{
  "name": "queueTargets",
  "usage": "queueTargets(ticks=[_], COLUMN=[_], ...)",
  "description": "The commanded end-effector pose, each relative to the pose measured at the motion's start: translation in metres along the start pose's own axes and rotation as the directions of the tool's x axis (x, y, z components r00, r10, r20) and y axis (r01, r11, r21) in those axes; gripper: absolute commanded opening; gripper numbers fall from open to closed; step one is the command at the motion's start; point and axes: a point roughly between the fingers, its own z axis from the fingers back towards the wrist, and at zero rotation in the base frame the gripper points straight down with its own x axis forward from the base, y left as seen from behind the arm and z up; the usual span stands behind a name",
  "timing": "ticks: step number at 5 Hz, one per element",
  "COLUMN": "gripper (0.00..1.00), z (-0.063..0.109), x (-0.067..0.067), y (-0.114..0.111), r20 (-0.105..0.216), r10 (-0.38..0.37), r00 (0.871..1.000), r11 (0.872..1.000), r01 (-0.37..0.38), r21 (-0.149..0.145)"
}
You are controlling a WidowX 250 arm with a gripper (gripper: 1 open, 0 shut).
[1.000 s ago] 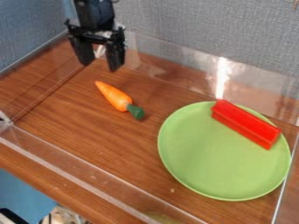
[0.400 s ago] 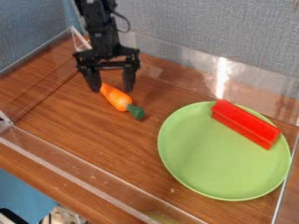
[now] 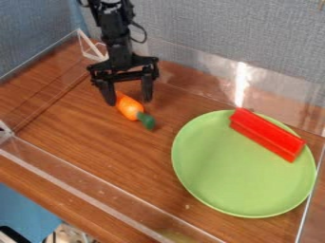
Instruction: Put the carrot on the left side
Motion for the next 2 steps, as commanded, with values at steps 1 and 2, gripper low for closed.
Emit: queueTargets(ticks=[1,2], gripper=[1.0,1.0], z=[0.0018,-0.0064], x=[0.0019,-0.0056], y=[-0.0072,-0.0165], r20=[0.039,0.033], r10=[0.057,0.078], r00=[0.998,0.996], r11=[0.998,0.997], r01=[-0.057,-0.078], r21=[0.001,0.016])
